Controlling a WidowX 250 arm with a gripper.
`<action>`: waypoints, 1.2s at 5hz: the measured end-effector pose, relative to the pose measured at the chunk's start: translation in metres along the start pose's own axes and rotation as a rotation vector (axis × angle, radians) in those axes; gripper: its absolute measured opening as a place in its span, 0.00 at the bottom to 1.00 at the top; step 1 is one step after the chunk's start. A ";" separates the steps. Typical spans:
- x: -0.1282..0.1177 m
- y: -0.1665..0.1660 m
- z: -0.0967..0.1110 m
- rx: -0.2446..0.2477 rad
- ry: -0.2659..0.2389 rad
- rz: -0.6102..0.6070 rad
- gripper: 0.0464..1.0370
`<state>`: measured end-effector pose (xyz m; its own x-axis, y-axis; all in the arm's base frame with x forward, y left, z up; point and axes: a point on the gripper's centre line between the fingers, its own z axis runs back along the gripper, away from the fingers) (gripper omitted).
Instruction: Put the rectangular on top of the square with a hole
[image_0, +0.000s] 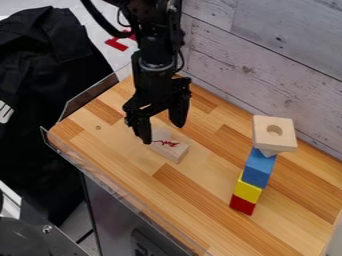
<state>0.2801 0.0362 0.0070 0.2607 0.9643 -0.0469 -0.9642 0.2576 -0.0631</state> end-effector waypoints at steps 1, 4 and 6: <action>-0.001 -0.001 -0.003 -0.012 0.004 0.036 0.96; 0.003 0.000 -0.007 0.086 -0.023 0.158 0.96; 0.000 -0.003 -0.029 0.094 -0.017 0.170 0.96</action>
<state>0.2844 0.0341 -0.0217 0.0935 0.9951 -0.0321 -0.9948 0.0947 0.0379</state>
